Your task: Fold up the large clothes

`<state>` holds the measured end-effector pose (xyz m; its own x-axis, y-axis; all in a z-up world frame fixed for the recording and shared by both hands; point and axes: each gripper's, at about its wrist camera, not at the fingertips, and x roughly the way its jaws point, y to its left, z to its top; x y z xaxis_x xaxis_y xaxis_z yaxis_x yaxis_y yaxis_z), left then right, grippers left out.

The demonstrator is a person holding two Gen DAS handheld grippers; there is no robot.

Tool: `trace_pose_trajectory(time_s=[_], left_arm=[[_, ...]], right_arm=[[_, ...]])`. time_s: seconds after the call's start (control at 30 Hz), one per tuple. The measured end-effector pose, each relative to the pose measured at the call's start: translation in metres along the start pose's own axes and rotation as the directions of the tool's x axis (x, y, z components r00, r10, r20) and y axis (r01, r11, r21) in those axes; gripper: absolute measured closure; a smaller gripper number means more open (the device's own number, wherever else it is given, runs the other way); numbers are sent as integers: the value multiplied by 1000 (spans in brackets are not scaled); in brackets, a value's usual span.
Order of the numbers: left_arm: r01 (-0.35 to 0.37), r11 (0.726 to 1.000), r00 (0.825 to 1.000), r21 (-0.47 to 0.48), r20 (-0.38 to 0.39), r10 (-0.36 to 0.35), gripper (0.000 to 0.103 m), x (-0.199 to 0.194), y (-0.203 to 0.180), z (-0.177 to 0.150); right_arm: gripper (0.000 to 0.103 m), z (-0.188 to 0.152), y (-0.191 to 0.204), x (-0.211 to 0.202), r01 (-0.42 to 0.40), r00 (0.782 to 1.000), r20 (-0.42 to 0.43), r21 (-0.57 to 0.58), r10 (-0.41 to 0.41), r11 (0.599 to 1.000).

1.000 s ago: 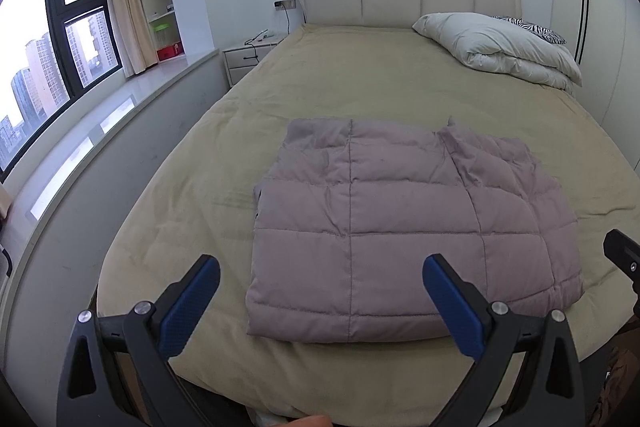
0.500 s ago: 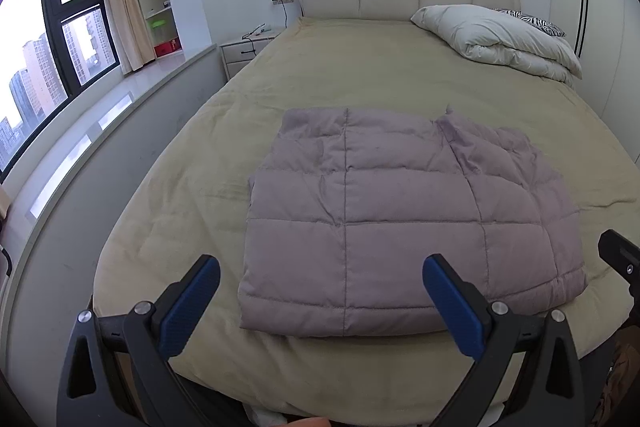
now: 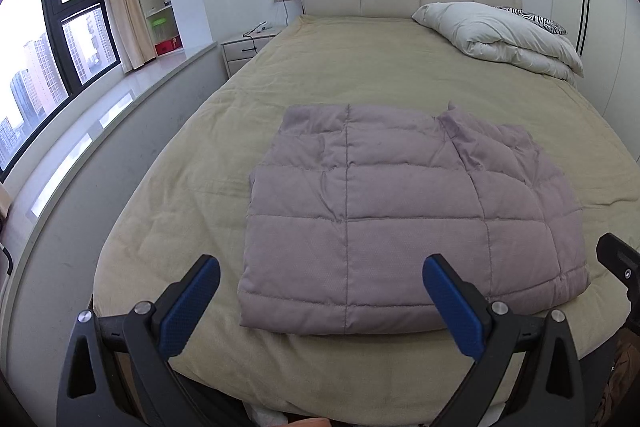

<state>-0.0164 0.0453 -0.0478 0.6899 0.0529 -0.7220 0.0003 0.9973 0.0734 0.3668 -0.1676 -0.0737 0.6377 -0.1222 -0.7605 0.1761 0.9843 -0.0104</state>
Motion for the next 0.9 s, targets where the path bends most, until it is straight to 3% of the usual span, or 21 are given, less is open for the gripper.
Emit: trace_pose_trajectory(time_s=[0.9], left_arm=[[-2,1000,1000,-1,-7,2,0,2,-2,-4]], right_arm=[[0,-2,3,4,3,1000,-13,-2,-3,1000]])
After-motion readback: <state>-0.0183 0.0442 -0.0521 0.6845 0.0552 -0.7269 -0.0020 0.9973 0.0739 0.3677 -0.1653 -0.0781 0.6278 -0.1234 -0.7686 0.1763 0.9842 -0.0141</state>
